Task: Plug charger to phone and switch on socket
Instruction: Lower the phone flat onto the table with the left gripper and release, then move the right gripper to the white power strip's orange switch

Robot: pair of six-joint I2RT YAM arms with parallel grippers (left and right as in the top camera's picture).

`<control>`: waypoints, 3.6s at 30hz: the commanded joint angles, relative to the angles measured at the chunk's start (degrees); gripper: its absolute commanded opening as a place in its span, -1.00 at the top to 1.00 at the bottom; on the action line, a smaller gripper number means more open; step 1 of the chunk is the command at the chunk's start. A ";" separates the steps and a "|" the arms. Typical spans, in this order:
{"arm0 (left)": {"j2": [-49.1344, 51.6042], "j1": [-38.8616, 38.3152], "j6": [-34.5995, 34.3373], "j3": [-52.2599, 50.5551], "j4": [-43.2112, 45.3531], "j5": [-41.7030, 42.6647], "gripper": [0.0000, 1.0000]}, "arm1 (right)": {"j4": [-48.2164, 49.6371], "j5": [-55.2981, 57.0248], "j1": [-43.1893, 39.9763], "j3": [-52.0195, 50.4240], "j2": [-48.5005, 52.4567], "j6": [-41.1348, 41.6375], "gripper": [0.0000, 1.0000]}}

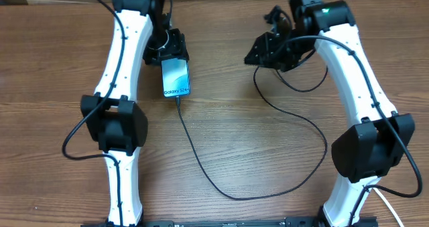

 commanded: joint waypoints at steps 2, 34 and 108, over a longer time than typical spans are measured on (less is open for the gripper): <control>6.82 -0.55 -0.59 0.00 0.90 -2.73 0.91 | -1.11 5.11 -0.48 1.27 -1.64 -0.66 -0.06; 16.04 -1.18 -0.35 -0.02 1.14 -10.84 -0.08 | -1.86 8.98 -0.48 1.27 -1.64 -0.66 -0.40; -8.68 5.92 -1.20 26.34 -9.84 -11.52 -0.99 | 4.81 16.33 -29.55 1.25 -0.09 6.12 -0.55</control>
